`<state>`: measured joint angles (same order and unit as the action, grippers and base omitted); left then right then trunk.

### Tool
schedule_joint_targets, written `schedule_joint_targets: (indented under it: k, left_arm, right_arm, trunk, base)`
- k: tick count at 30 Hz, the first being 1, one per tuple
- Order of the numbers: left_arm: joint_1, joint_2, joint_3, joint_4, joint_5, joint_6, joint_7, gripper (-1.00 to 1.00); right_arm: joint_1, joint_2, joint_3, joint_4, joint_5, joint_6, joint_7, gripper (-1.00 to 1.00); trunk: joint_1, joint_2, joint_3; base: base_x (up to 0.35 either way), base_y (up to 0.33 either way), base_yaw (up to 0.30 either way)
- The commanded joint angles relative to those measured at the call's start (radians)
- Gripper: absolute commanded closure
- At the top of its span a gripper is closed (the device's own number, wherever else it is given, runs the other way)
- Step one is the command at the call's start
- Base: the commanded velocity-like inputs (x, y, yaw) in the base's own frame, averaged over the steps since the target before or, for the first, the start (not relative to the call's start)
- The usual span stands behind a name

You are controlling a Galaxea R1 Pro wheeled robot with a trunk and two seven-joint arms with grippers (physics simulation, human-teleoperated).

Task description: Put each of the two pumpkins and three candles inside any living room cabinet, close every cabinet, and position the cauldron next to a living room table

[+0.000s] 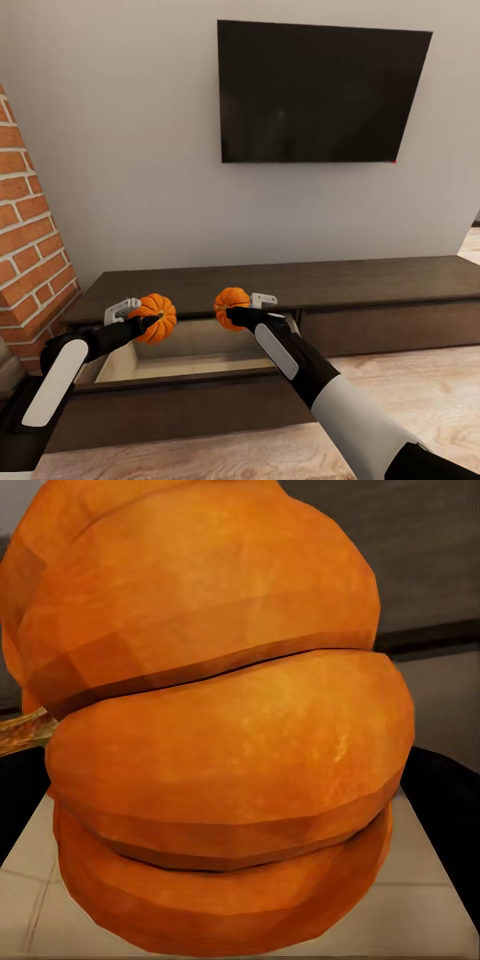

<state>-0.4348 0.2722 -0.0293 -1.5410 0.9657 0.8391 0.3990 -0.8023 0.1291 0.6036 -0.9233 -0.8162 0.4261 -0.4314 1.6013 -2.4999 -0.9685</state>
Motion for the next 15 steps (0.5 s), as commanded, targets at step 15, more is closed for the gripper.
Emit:
schedule_joint_targets:
  k: [15]
  left_arm:
    - [-0.001, 0.001, -0.001, -0.001, 0.011, 0.000, 0.011, 1.00]
  right_arm:
    - [-0.001, -0.001, 0.002, -0.002, -0.008, 0.000, -0.009, 1.00]
  trunk:
    - [0.006, -0.004, -0.059]
  base:
    - [0.000, 0.000, 0.000]
